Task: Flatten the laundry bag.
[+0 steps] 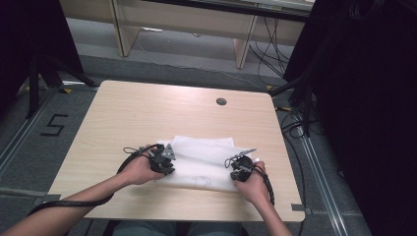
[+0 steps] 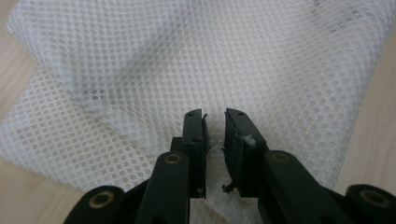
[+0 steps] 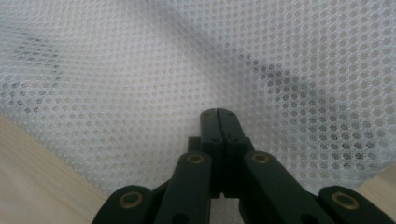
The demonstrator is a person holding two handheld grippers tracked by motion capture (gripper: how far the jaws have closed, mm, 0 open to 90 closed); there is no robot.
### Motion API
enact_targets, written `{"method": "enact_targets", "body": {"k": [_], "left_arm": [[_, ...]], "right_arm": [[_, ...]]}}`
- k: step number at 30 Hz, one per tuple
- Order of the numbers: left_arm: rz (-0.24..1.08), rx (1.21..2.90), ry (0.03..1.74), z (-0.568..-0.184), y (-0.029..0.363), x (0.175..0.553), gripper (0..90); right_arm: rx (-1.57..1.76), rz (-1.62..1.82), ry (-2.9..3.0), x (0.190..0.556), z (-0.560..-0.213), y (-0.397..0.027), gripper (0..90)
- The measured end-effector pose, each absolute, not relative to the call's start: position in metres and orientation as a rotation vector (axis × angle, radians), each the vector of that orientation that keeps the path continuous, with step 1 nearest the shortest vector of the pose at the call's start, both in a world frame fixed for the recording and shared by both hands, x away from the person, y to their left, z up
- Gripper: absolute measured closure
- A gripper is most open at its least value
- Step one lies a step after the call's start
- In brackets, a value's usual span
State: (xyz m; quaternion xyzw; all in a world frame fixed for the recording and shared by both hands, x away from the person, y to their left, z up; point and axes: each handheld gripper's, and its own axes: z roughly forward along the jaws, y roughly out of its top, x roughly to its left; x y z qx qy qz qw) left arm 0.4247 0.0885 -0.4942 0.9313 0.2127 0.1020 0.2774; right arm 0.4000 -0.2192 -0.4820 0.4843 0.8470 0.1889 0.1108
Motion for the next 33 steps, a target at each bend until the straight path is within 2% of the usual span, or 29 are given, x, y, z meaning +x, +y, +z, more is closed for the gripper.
{"method": "enact_targets", "body": {"k": [26,31,33], "left_arm": [[0.368,2.457,0.764,-0.496,0.149,0.429,78.7],[0.401,2.419,0.782,-0.493,0.149,0.428,75.3],[0.403,2.397,0.765,-0.49,0.145,0.426,73.8]], "right_arm": [[1.311,0.616,2.567,0.432,-0.484,-0.158,90.0],[1.298,0.679,2.549,0.445,-0.464,-0.154,84.2],[1.274,0.721,2.51,0.455,-0.45,-0.154,78.6]]}}
